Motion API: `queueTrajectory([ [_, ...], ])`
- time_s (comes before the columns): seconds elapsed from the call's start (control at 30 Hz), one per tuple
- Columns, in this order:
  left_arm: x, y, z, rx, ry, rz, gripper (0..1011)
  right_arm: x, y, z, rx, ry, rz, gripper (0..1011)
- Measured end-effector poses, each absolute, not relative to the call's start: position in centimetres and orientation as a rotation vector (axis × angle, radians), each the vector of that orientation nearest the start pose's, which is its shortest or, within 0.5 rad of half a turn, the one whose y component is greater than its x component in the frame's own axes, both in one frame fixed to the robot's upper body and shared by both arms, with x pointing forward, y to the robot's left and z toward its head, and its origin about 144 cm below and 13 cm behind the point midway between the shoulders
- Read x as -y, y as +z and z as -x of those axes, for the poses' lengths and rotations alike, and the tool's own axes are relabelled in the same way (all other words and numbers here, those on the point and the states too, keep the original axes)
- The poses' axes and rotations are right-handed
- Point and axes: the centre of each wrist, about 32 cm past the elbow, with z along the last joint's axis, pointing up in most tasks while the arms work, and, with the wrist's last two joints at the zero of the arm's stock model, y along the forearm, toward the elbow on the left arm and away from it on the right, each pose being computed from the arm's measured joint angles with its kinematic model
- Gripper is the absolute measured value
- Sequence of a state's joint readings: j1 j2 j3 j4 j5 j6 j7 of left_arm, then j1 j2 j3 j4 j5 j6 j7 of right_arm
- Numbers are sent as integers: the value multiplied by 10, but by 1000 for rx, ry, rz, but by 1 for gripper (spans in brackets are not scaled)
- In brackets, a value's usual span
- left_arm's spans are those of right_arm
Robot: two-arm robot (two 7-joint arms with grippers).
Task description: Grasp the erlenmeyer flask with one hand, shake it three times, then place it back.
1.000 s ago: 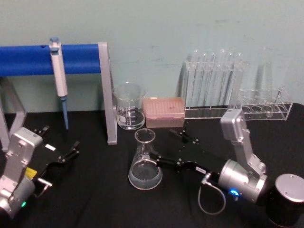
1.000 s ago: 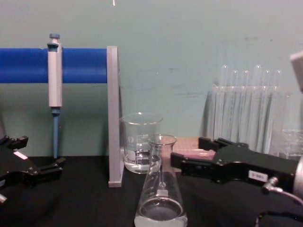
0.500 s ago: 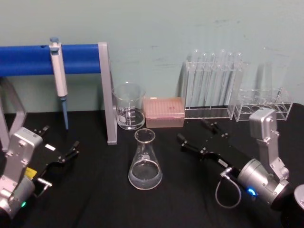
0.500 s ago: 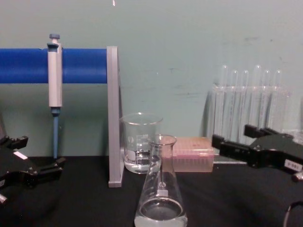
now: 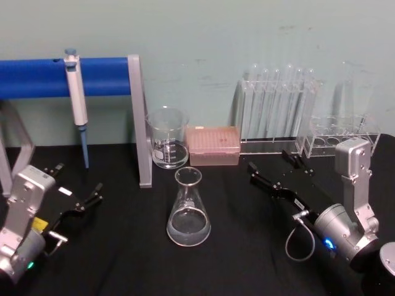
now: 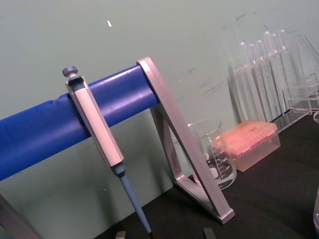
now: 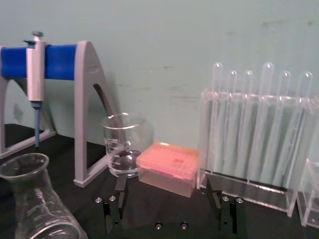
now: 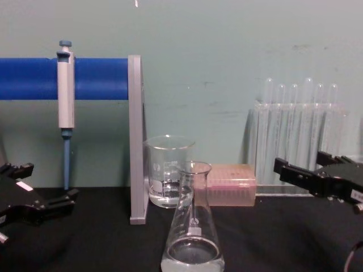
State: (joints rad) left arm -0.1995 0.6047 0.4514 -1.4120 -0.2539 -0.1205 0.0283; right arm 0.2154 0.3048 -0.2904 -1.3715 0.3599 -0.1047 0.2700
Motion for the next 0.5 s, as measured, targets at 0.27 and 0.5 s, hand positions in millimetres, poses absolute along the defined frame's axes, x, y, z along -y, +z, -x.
queueTrajectory([
  [0.27,-310,1140,-489,285,1248,-305,1001,246,1138,-514,-31,-1144,-14,1003],
  [0.5,-310,1140,-489,285,1248,-304,1001,244,1133,-516,-51,-1159,11,1003],
])
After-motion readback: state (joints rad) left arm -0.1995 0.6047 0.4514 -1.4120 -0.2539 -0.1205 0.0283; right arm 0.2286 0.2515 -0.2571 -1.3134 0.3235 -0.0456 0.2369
